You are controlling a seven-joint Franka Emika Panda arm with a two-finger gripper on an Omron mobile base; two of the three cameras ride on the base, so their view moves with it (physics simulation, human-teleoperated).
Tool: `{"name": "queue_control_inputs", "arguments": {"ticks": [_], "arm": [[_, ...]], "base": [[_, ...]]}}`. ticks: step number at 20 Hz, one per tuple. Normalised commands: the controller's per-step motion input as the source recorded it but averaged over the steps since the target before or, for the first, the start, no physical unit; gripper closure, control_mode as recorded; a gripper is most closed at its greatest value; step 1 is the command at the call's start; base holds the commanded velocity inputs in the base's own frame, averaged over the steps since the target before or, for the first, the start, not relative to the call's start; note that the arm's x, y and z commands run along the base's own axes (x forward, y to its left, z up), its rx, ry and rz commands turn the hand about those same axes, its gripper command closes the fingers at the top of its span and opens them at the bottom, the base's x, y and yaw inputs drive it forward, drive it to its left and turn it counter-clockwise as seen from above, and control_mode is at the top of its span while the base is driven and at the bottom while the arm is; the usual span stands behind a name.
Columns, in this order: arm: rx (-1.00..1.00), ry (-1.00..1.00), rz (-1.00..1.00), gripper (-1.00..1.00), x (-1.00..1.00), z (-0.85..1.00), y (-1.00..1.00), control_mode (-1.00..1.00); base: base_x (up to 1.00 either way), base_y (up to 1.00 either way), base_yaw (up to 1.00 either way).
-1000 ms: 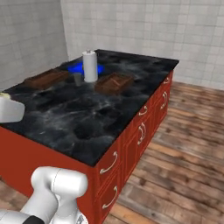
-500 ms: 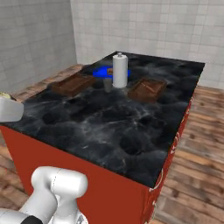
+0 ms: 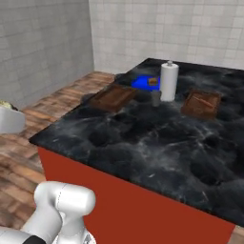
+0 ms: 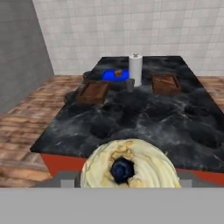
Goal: Take the cupcake and cake from the fridge and place them on the empty tray on the dining counter.
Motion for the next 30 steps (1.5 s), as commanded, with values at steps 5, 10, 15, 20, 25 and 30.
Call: {"name": "queue_control_inputs", "arguments": {"ticks": [5,10,15,20,25,30], "arm": [[0.0,0.0,0.0,1.0,0.0,0.0,0.0,1.0],[0.0,0.0,0.0,1.0,0.0,0.0,0.0,1.0],[0.0,0.0,0.0,1.0,0.0,0.0,0.0,1.0],[0.0,0.0,0.0,1.0,0.0,0.0,0.0,1.0],[0.0,0.0,0.0,1.0,0.0,0.0,0.0,1.0],[0.0,0.0,0.0,1.0,0.0,0.0,0.0,1.0]], "base": [[0.74,1.0,-0.24],[0.77,1.0,-0.26],[0.77,1.0,-0.31],[0.59,1.0,-0.37],[0.63,1.0,-0.39],[0.45,1.0,-0.31]]}}
